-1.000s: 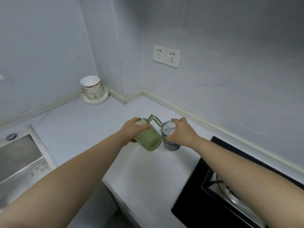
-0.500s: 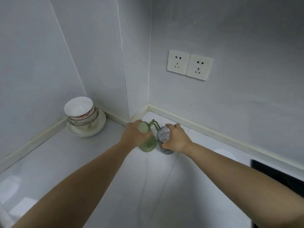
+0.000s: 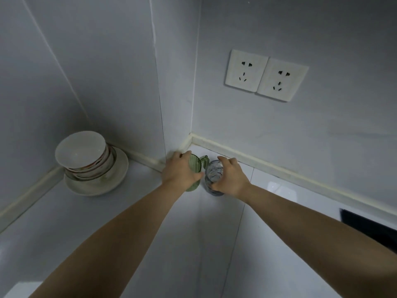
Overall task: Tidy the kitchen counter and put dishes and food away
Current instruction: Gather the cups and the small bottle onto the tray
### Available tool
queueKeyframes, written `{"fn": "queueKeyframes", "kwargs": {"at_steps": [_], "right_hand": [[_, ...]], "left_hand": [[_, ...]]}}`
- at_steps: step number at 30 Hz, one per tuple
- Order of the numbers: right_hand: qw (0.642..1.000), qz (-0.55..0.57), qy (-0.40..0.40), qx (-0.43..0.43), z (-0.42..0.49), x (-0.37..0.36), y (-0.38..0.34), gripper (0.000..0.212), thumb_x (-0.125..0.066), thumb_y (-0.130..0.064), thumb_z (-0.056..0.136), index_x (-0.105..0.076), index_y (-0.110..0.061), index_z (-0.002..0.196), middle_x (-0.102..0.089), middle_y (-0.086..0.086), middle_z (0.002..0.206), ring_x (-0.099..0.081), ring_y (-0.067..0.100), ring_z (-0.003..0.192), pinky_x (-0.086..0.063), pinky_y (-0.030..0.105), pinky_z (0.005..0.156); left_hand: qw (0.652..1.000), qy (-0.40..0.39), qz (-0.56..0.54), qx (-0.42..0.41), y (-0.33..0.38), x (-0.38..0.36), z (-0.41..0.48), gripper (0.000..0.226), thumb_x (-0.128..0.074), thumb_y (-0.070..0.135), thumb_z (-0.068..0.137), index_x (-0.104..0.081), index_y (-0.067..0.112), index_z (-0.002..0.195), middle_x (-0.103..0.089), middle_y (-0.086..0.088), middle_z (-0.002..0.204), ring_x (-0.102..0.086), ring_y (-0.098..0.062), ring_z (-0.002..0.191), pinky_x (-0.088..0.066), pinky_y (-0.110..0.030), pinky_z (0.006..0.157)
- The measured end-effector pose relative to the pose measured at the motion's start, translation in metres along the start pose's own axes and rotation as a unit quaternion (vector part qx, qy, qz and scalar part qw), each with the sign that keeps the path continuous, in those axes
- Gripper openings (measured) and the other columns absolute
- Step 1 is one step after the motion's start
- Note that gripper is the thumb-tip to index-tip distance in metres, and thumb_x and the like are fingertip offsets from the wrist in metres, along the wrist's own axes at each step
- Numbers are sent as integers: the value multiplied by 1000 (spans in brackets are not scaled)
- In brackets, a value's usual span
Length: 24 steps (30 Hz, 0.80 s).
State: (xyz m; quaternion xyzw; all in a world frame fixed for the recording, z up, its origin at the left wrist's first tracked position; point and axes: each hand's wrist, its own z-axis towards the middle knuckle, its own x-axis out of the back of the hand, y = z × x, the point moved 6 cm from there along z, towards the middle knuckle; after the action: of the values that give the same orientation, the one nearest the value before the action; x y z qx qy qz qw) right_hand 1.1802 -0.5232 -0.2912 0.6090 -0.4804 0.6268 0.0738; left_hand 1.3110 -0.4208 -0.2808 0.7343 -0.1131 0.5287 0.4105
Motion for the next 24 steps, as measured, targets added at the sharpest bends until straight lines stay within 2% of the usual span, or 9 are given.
{"fn": "queueKeyframes", "kwargs": {"at_steps": [5, 12, 18, 24], "right_hand": [[1000, 4, -6, 0, 7, 1, 9, 97, -78, -32, 67, -24, -21, 147, -31, 7, 135, -35, 26, 129, -41, 36, 103], [1000, 16, -2, 8, 12, 3, 14, 98, -77, -33, 69, -21, -20, 147, -30, 6, 135, -33, 24, 130, -41, 34, 103], [1000, -12, -8, 17, 7, 0, 13, 97, -75, -37, 71, -19, -16, 147, -29, 6, 137, -31, 24, 130, -42, 36, 101], [999, -28, -31, 16, 3, 4, 10, 101, -75, -41, 73, -14, -13, 149, -24, 7, 145, -27, 26, 133, -38, 36, 104]], "left_hand": [[1000, -1, 6, 1, 1, -2, 12, 84, -73, 51, 71, -35, 28, 142, -37, -1, 139, -37, -23, 130, -42, -38, 100], [999, 4, 32, -6, 10, -5, 17, 82, -70, 51, 74, -34, 27, 143, -36, 0, 141, -37, -23, 130, -43, -38, 96], [999, -10, 37, -10, 11, -7, 18, 83, -69, 51, 76, -31, 24, 145, -33, -1, 144, -30, -24, 133, -39, -40, 101], [998, 9, 47, -36, 13, -5, 15, 82, -69, 50, 75, -35, 21, 143, -31, -3, 147, -26, -25, 136, -31, -37, 109]]}}
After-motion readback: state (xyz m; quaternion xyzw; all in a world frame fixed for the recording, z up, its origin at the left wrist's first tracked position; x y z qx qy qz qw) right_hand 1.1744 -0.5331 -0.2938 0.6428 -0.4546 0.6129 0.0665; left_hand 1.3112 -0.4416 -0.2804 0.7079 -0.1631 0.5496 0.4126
